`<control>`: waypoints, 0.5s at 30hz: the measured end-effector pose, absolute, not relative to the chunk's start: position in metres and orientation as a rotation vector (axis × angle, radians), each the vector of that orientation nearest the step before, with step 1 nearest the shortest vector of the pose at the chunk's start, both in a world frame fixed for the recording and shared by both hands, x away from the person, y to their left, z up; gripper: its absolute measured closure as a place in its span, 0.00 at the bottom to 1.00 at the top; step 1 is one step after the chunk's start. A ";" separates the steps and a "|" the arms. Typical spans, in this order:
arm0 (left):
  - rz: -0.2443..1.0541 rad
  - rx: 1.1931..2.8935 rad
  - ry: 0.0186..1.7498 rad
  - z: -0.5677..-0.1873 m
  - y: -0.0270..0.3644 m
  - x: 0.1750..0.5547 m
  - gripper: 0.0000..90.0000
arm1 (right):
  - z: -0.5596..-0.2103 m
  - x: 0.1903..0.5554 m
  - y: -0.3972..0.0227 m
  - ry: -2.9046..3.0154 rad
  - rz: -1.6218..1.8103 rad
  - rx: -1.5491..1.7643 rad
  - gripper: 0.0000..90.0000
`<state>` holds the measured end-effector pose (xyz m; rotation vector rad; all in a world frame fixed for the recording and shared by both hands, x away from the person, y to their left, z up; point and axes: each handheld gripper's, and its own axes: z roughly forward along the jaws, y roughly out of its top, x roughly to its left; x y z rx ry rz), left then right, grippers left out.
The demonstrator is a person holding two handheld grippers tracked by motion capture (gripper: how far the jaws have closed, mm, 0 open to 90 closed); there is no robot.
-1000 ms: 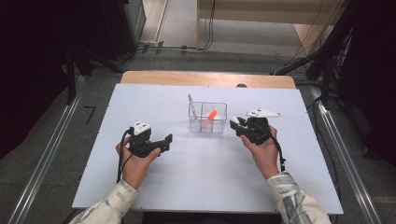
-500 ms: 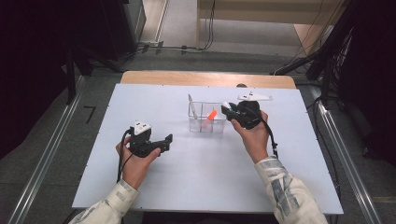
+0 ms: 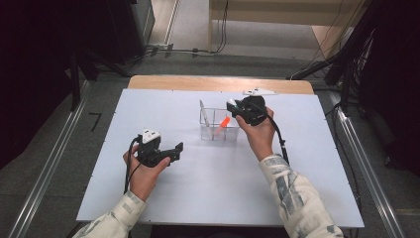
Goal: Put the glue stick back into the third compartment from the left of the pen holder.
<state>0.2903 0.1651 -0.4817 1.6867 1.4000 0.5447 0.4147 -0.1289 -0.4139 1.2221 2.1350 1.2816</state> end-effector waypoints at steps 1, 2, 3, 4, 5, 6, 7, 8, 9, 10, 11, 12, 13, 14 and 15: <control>0.546 1.686 1.400 -0.482 0.165 0.291 0.15 | -0.413 0.416 -0.127 2.135 1.284 1.224 0.70; 0.547 1.686 1.400 -0.482 0.166 0.291 0.15 | -0.413 0.418 -0.126 2.136 1.287 1.223 0.70; 0.544 1.687 1.400 -0.482 0.166 0.291 0.15 | -0.413 0.420 -0.124 2.138 1.286 1.220 0.70; 0.543 1.686 1.401 -0.482 0.166 0.291 0.15 | -0.413 0.421 -0.123 2.137 1.284 1.225 0.70; 0.544 1.686 1.400 -0.482 0.166 0.291 0.15 | -0.412 0.423 -0.122 2.136 1.285 1.229 0.70; 0.545 1.685 1.400 -0.482 0.166 0.291 0.15 | -0.412 0.424 -0.121 2.131 1.289 1.236 0.70; 0.544 1.685 1.399 -0.482 0.166 0.290 0.15 | -0.413 0.426 -0.120 2.128 1.288 1.238 0.70; 0.545 1.685 1.398 -0.482 0.166 0.290 0.15 | -0.413 0.427 -0.119 2.125 1.294 1.241 0.70; 0.544 1.685 1.398 -0.482 0.166 0.290 0.15 | -0.413 0.428 -0.119 2.127 1.299 1.249 0.70; 0.544 1.686 1.398 -0.482 0.166 0.290 0.15 | -0.414 0.429 -0.119 2.126 1.303 1.256 0.70; 0.543 1.686 1.399 -0.482 0.166 0.290 0.15 | -0.414 0.430 -0.118 2.125 1.303 1.258 0.70; 0.543 1.685 1.399 -0.482 0.166 0.290 0.15 | -0.414 0.430 -0.118 2.123 1.308 1.264 0.70; 0.542 1.684 1.399 -0.482 0.166 0.290 0.15 | -0.415 0.431 -0.118 2.122 1.313 1.265 0.70; 0.542 1.684 1.399 -0.482 0.166 0.290 0.15 | -0.415 0.431 -0.118 2.120 1.313 1.267 0.70; 0.542 1.685 1.398 -0.482 0.166 0.290 0.15 | -0.414 0.432 -0.118 2.119 1.314 1.268 0.70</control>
